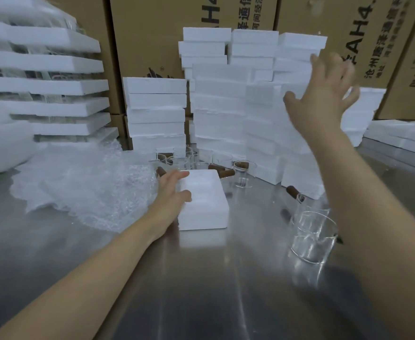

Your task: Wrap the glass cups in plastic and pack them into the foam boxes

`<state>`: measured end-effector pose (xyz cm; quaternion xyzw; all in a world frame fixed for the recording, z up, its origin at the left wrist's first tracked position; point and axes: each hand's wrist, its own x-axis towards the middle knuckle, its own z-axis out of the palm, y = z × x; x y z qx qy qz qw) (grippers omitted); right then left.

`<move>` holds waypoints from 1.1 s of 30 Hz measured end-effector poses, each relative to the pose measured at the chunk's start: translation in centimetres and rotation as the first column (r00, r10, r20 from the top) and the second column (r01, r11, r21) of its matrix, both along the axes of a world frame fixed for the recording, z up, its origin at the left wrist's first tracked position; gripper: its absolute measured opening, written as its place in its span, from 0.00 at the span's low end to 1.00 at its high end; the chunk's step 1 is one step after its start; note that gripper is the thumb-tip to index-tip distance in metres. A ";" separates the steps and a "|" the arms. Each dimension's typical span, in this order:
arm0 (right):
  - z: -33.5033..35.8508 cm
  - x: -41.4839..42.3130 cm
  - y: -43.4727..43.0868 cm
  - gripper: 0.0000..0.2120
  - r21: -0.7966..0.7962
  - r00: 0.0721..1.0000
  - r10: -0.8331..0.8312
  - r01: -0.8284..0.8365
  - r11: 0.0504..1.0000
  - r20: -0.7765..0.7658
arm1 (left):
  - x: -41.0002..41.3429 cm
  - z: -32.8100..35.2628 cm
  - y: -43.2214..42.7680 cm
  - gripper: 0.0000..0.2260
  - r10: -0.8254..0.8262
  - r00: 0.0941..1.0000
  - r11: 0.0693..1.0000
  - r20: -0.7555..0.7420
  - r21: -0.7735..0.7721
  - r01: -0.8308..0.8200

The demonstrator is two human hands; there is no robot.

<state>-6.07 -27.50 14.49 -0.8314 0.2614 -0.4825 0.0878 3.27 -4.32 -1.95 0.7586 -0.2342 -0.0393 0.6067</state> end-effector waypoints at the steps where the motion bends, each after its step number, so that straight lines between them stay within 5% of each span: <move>1: 0.5 0.3 -0.8 0.31 0.046 0.997 -0.005 0.008 0.999 -0.071 | 0.1 0.0 0.0 0.23 0.018 1.000 1.000 -0.006 -0.021 -0.018; 5: 0.9 0.9 -2.1 0.28 0.068 0.981 0.001 0.012 0.998 -0.196 | 0.3 0.0 0.0 0.20 0.046 0.999 0.998 -0.014 -0.049 -0.047; 13: 1.2 -0.2 -3.2 0.30 0.124 0.993 0.102 -0.094 0.988 -0.064 | 0.6 -0.1 0.1 0.17 0.055 0.998 0.996 -0.033 -0.075 -0.058; 20: 1.6 -0.7 -3.8 0.27 -0.105 0.931 0.003 -0.045 0.994 -0.365 | 0.5 -0.1 0.2 0.17 0.067 0.997 0.994 -0.036 -0.087 -0.070; 29: 3.7 0.1 -5.5 0.38 0.011 0.872 0.074 -0.079 0.997 -0.485 | 0.5 0.0 0.3 0.16 0.075 0.997 0.994 -0.029 -0.077 -0.077; 33: 4.6 0.5 -5.2 0.35 -0.054 0.827 0.018 -0.058 0.997 -0.561 | 0.4 0.0 0.2 0.16 0.064 0.998 0.994 -0.028 -0.089 -0.067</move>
